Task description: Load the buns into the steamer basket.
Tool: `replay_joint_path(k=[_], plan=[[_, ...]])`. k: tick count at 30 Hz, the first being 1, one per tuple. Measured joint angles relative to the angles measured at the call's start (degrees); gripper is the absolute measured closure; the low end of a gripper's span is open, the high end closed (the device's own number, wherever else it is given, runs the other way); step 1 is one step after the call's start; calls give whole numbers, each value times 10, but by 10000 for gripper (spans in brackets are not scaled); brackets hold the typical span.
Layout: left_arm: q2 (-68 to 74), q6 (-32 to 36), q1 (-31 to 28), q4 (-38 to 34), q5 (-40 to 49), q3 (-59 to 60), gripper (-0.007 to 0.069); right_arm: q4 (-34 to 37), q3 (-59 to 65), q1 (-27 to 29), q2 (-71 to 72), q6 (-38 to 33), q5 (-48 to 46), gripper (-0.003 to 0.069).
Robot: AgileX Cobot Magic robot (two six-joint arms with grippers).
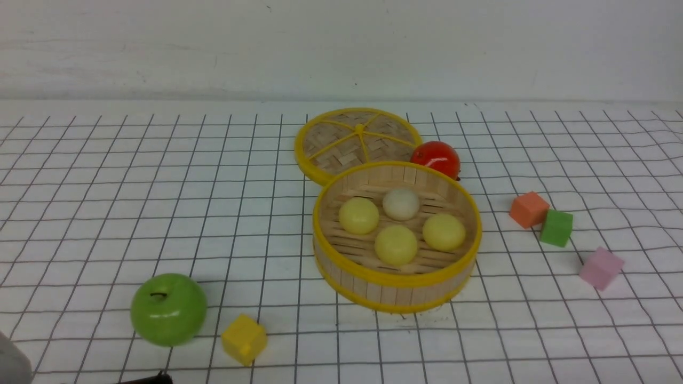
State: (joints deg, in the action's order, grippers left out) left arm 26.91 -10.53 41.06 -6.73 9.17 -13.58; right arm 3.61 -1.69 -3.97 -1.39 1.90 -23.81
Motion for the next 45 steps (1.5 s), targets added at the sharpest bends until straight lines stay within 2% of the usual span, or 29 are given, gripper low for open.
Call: replay_joint_path(k=[27, 31, 33, 36, 40, 42, 45], plan=[[0, 1, 0, 1, 0, 0, 419, -1, 27, 0, 20, 0, 12, 657], [-1, 10, -14, 29, -33, 5, 420, -1, 27, 0, 20, 0, 13, 654], [-11, 6, -47, 31, -56, 11, 438, -1, 27, 0, 20, 0, 13, 650], [-59, -21, -135, 31, -69, 21, 498, -1, 27, 0, 20, -1, 13, 648], [-160, -49, -253, 41, -54, 52, 630, -1, 27, 0, 20, -1, 13, 644], [-215, -53, -306, 44, -38, 82, 638, -1, 27, 0, 20, -1, 13, 643], [-267, -55, -351, 47, -18, 137, 638, -1, 27, 0, 20, -1, 14, 638]])
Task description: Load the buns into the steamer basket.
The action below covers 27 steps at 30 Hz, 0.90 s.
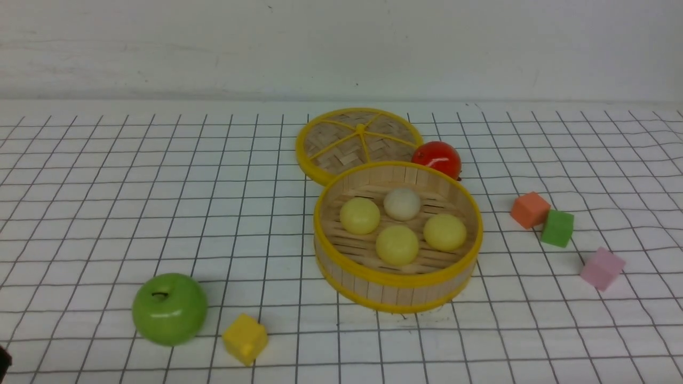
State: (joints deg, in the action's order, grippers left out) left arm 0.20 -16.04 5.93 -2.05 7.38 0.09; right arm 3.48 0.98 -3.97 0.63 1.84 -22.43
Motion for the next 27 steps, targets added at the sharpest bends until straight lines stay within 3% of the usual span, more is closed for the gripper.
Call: replay_joint_path(k=[6, 27], plan=[[-8, -4, -10, 4, 133, 17, 638, 1, 0, 0, 0, 0, 1, 629], [-8, -34, -10, -5, 142, 17, 638, 1, 0, 0, 0, 0, 1, 598]])
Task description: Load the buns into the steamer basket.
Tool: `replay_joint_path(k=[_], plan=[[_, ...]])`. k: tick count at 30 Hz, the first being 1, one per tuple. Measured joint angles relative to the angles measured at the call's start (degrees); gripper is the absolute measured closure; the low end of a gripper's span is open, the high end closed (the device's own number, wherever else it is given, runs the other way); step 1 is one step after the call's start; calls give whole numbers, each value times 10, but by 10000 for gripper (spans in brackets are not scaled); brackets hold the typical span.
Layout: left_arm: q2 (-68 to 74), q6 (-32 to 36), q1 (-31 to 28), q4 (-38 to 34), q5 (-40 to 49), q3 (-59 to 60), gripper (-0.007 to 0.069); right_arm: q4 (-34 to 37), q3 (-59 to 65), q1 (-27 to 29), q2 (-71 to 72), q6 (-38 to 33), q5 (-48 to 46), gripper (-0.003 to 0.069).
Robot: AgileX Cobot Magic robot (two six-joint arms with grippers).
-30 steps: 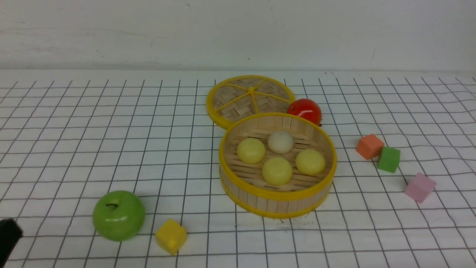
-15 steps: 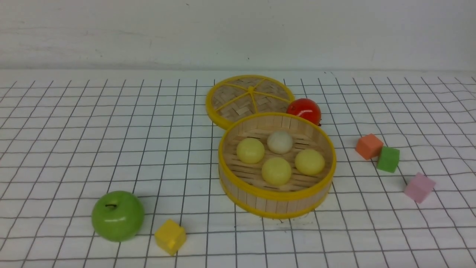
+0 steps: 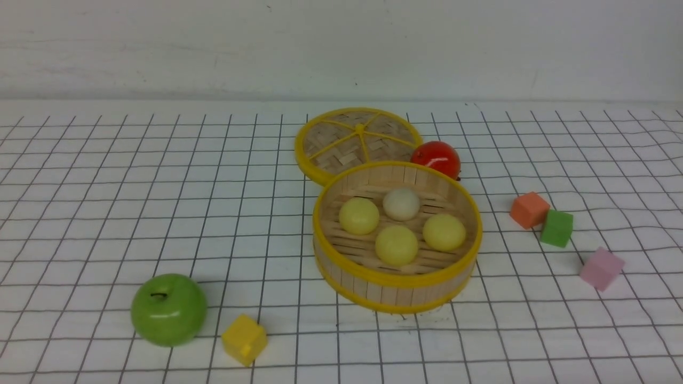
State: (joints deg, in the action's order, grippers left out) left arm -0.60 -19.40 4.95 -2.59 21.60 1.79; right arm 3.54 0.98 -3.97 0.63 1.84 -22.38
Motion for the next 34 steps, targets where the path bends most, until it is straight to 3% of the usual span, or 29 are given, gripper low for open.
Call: replay_joint_path(k=[34], plan=[[0, 0, 0, 0, 0, 0, 624, 0, 0, 0, 0, 1, 0, 559]])
